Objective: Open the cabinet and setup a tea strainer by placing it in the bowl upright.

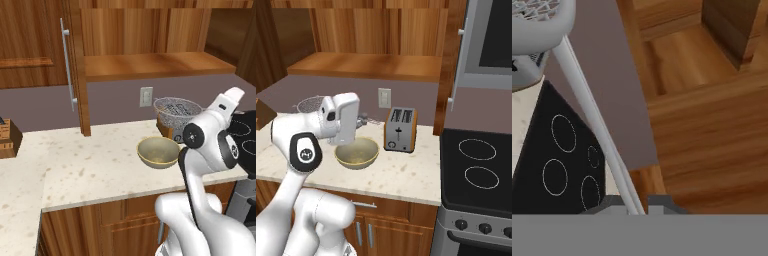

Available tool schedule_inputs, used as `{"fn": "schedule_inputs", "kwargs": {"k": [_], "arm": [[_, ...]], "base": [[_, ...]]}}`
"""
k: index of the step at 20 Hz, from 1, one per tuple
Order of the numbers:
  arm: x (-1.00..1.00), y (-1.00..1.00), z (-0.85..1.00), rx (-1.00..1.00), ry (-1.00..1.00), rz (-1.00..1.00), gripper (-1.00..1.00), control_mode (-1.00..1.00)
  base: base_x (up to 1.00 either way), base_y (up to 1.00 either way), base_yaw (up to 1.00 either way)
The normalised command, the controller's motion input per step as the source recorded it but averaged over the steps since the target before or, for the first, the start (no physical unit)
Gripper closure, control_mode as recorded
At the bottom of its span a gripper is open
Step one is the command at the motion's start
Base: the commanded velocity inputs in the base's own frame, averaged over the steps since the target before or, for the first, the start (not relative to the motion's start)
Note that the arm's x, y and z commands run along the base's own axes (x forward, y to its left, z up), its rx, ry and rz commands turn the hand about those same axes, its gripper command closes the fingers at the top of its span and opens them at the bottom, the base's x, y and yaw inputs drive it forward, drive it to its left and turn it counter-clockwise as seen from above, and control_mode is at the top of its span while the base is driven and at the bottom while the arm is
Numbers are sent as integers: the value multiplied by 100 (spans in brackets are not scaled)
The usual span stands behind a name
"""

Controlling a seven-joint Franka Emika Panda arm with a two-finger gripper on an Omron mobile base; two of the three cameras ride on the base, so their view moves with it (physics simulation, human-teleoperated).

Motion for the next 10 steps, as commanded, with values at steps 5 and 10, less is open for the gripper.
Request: {"fn": "schedule_inputs", "kwargs": {"k": [5, 10], "arm": [[25, 0, -82, 0, -10, 0, 100, -100], [23, 0, -72, 0, -5, -3, 100, -100]], "base": [[0, 0, 0], [0, 0, 0]]}}
